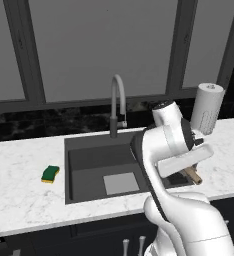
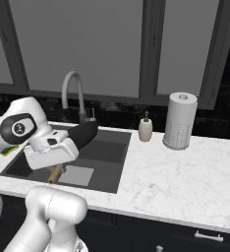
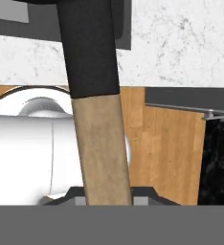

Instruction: Pick the pan and sponge and place them into the sink. Then turn on the water.

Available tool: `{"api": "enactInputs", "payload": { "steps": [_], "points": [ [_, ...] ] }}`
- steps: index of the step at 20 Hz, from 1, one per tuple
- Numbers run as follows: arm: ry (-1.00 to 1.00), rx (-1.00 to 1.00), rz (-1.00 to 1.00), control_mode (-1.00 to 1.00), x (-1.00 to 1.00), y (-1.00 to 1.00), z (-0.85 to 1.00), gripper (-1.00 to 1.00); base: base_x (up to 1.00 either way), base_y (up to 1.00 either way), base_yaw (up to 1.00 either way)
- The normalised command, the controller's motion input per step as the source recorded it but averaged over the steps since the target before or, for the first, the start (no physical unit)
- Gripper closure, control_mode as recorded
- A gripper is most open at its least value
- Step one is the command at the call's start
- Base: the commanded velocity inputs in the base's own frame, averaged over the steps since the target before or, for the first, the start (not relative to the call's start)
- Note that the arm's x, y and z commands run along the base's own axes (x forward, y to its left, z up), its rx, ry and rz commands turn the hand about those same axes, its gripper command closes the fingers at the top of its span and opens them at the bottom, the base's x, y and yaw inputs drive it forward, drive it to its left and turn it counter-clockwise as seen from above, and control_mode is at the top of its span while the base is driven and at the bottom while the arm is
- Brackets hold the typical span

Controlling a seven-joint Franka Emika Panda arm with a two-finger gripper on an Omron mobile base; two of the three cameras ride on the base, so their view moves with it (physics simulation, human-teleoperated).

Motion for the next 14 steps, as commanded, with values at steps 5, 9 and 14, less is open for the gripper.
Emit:
{"api": "enactInputs", "payload": {
  "steps": [5,9,14],
  "points": [
    [0.00,-0.04,0.17,-1.00,0.33,0.59,0.00,1.00,0.00,0.00,0.00],
    [0.09,0.00,0.26,-1.00,0.51,0.45,-0.06,1.00,0.00,0.00,0.00],
    [0.27,0.00,0.29,-1.00,0.53,0.28,-0.09,1.00,0.00,0.00,0.00]
  ]
}}
